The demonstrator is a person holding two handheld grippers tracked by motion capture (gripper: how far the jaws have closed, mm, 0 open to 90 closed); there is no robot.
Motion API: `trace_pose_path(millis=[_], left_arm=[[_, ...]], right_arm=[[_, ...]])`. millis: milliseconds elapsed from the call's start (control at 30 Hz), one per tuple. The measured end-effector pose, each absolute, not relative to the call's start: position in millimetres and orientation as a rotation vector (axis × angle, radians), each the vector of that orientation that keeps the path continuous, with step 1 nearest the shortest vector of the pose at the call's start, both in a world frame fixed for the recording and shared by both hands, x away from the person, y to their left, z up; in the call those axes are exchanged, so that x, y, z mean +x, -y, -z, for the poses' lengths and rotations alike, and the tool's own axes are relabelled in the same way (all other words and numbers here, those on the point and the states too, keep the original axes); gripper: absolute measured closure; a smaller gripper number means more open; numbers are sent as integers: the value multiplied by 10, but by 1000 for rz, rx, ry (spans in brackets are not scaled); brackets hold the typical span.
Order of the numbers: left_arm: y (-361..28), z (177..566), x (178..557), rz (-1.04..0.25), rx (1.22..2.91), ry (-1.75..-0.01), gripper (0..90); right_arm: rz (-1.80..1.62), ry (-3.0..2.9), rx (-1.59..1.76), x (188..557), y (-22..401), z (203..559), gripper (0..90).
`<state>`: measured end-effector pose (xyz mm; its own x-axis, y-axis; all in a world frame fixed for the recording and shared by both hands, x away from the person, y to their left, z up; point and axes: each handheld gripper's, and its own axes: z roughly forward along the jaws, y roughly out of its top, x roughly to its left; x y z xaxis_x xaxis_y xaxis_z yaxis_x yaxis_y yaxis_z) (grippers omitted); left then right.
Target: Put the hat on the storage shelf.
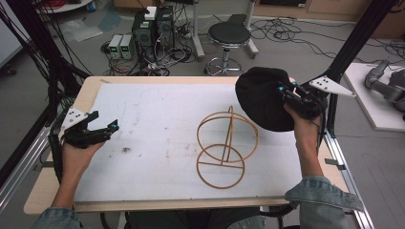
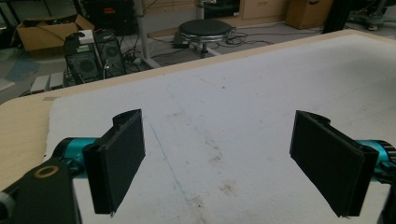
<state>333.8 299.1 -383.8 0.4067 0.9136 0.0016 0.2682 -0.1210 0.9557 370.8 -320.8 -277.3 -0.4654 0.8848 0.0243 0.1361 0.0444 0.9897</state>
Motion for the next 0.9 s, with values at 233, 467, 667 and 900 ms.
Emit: trace_pose_path(millis=[233,467,667,900], left_arm=[[-2990,3830,3335,-785,1634,-1057,182],[-2986,3830,3335,-784,1639,-1060,182],[-2984,3830,3335,-783,1639,-1059,183],[-2989,3824,3333,-785,1636,-1061,183]], right_arm=[[-1487,-1658,1003,3669,3194,2522,716],[-1537,-1655,946,3569,3156,2322,715],[-1571,-1647,905,3473,3104,2153,715],[-1609,-1648,898,3399,3085,2044,714]])
